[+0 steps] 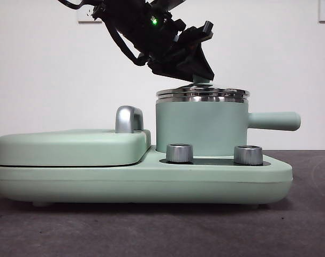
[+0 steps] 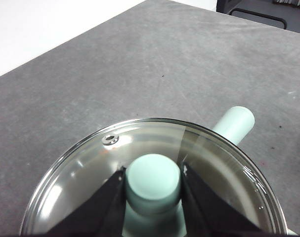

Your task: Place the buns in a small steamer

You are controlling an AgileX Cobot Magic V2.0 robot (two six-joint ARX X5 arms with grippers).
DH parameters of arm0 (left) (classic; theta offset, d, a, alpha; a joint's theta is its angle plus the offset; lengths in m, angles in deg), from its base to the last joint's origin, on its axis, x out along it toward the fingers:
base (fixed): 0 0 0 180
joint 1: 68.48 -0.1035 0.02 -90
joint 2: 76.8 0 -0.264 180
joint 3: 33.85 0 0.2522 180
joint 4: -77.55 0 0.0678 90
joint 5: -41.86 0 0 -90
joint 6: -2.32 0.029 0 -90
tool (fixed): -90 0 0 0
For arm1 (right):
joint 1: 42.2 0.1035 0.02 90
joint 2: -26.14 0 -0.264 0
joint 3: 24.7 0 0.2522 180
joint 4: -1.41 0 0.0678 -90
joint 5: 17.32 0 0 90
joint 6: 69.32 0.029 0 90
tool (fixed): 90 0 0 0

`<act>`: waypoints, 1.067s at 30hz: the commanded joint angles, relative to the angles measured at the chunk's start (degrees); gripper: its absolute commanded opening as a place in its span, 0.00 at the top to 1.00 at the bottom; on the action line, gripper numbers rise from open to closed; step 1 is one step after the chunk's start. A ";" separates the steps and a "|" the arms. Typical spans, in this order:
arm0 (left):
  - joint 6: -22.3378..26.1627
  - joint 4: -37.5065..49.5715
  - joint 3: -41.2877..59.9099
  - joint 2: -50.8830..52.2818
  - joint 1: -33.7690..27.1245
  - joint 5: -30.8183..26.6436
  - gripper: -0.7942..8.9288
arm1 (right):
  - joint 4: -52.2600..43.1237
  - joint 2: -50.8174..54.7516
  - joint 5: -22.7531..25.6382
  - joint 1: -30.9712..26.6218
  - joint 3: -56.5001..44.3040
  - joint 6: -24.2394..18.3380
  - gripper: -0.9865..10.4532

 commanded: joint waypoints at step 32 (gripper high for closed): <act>1.42 -0.04 -1.16 0.87 1.46 -3.41 0.91 | 1.36 -0.26 1.36 0.55 0.59 0.61 0.55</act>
